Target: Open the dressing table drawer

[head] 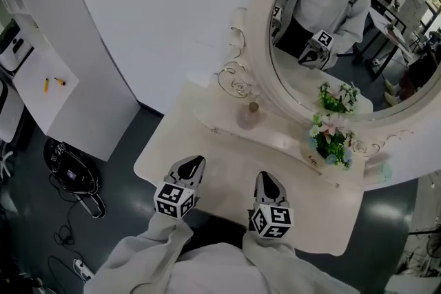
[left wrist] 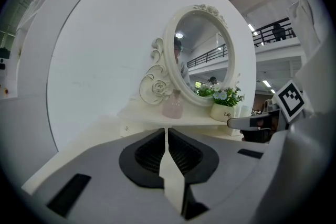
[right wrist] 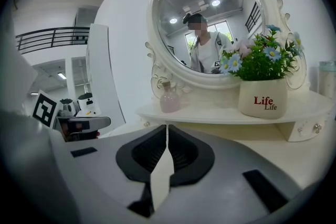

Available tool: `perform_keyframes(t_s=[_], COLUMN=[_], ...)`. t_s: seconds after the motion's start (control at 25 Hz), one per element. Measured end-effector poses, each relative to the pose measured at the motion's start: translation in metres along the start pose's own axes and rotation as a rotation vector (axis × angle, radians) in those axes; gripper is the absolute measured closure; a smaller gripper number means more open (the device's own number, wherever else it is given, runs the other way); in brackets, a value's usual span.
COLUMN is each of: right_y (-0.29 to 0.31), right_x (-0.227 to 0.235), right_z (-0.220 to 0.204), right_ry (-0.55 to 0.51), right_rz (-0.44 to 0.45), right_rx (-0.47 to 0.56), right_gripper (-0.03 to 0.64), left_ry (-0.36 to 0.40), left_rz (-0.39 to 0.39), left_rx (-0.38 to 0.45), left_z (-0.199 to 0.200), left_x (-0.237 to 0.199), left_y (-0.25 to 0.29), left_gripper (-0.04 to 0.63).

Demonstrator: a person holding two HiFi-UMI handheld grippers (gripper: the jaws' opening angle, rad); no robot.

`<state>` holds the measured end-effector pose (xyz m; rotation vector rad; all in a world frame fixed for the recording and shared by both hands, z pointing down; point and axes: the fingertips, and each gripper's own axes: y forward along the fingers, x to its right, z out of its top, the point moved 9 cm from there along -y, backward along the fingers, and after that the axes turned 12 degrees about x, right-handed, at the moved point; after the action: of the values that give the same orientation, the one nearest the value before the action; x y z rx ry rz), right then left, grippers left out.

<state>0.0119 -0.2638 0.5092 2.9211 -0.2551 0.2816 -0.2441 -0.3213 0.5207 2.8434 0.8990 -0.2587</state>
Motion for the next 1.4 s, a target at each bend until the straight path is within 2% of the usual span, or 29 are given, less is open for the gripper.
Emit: perform_keyframes(t_s=[0.32,0.36,0.44,0.72,1.2,1.4], right_y=[0.005,0.004,0.001,-0.001,-0.002,0.003], right_x=[0.013,0.013,0.013,0.018,0.025,0.029], right_z=[-0.001,0.000,0.000,-0.004,-0.004,-0.004], right_ry=[0.036,0.038,0.042,0.059,0.052,0.053], right_rz=[-0.006,-0.008,-0.016,-0.056,-0.080,-0.087], right_rx=[0.022,0.028,0.044,0.048,0.042,0.040], right_gripper=[0.580,0.580,0.580,0.580,0.579,0.580], left_ry=[0.032,0.034,0.039,0.074,0.123,0.121], left_rz=[0.041,0.044,0.050,0.104,0.161,0.160], left_rx=[-0.076,-0.085,-0.107,-0.168,-0.262,-0.245], left_z=[-0.018,-0.020,-0.024,-0.039,-0.056,-0.059], left_x=[-0.006,-0.008,-0.013,-0.027,-0.037,-0.039], left_y=[0.047,0.052,0.062,0.109,0.144,0.144], left_gripper=[0.558,0.547,0.484,0.402,0.421,0.434])
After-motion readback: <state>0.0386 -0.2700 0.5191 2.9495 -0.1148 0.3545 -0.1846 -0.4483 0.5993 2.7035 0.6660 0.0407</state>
